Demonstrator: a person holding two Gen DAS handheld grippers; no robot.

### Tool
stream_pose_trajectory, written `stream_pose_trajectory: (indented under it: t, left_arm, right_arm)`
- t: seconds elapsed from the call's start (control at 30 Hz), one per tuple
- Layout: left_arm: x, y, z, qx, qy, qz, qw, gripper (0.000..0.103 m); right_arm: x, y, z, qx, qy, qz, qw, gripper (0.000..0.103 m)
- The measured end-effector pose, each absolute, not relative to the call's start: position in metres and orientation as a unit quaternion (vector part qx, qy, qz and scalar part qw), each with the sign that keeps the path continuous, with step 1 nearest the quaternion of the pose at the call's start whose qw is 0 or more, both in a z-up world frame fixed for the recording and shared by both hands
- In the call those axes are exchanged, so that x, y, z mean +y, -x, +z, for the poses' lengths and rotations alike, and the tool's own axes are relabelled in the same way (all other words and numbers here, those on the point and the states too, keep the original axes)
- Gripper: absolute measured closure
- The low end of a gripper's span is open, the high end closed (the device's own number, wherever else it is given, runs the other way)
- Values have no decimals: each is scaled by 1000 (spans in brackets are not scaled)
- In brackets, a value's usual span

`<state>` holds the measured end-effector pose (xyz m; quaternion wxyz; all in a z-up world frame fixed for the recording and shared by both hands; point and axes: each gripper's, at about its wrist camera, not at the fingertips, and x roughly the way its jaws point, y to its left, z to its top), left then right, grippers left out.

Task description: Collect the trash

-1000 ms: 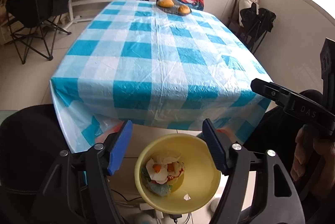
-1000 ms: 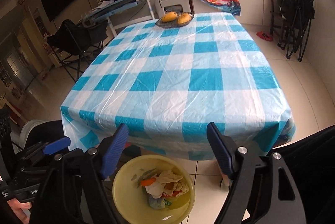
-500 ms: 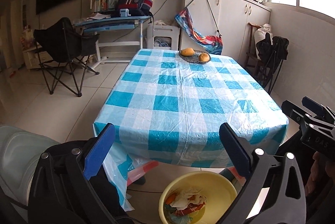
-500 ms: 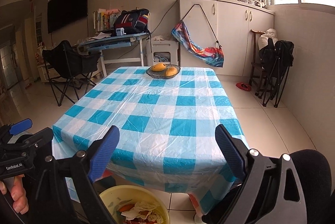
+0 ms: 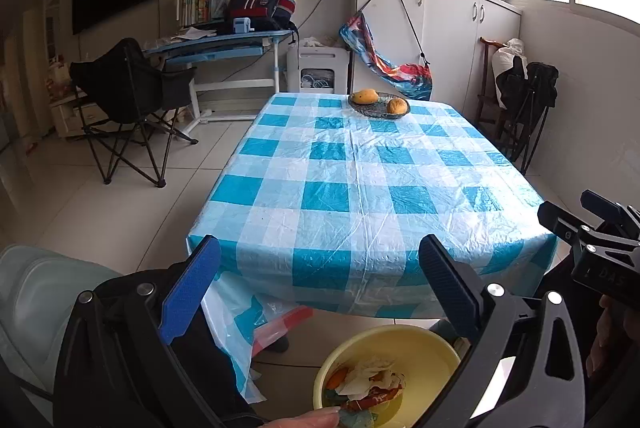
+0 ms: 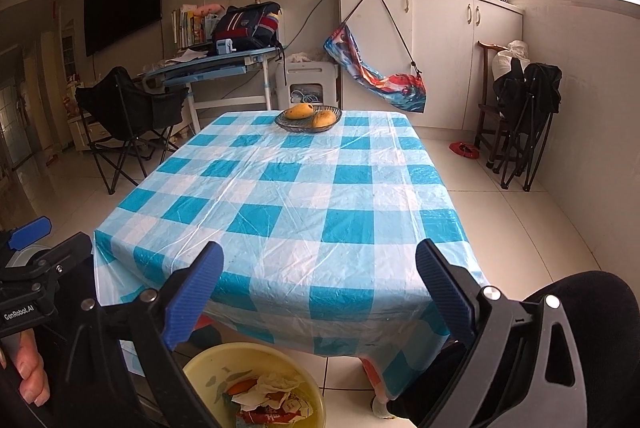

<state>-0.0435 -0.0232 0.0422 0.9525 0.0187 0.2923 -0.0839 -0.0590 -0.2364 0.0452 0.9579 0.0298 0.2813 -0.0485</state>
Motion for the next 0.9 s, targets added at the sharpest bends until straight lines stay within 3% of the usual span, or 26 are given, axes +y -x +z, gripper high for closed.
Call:
stream_pose_trajectory:
  t: [0.9]
  left_arm:
    - [-19,40,41,290,-21,-66,955,7]
  right_arm:
    - [-235,57,41,291,-24,-50,955,9]
